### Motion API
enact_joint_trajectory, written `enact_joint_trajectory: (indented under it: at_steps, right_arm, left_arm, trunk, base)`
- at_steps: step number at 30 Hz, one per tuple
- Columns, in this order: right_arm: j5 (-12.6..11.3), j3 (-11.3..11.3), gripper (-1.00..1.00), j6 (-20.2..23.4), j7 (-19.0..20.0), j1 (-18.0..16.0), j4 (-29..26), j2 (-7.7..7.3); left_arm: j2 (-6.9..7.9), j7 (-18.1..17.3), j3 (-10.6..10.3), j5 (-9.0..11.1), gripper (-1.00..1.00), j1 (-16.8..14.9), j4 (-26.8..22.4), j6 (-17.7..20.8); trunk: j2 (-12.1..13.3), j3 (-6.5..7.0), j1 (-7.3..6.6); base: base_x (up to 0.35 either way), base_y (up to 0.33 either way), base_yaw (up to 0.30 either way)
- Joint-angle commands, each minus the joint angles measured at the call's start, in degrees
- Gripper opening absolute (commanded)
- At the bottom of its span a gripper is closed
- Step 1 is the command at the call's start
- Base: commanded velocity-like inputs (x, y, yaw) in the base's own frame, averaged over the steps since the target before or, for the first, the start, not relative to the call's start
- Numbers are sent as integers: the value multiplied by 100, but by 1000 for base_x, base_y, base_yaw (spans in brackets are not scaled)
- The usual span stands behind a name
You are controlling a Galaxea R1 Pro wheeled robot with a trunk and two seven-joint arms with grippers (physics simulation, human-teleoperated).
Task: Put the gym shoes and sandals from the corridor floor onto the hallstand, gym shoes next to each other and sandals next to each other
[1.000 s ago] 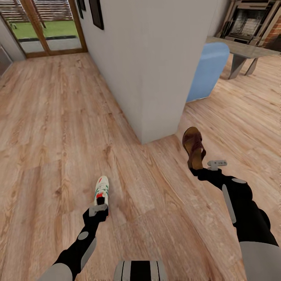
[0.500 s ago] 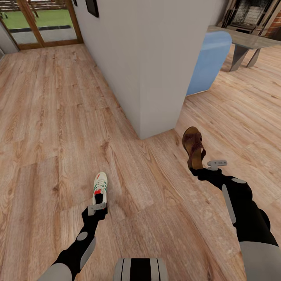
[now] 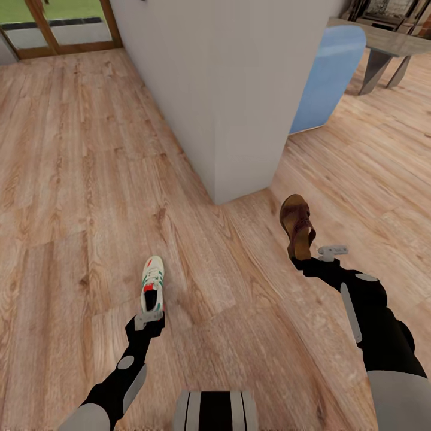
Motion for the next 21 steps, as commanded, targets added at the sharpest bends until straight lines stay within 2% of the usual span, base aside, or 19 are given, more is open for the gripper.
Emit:
enact_joint_trajectory:
  at_steps: [1, 13, 21]
  right_arm:
    - [3, -7, -100, 33, 23, -2, -7, 1]
    - [4, -7, -100, 33, 23, -5, -4, 1]
    - [8, -7, -100, 36, 23, -3, -4, 1]
  left_arm:
    - [2, 20, -27, 57, 100, -3, 3, -22]
    - [7, 16, -19, 49, 100, -3, 3, -26]
    - [11, 18, -18, 48, 100, -3, -3, -277]
  trunk:
    - [-3, -35, 1]
    - [-19, -413, 32]
    - [-30, -662, 53]
  base:
    - [0, 0, 0]
    - [0, 0, 0]
    - [0, 0, 0]
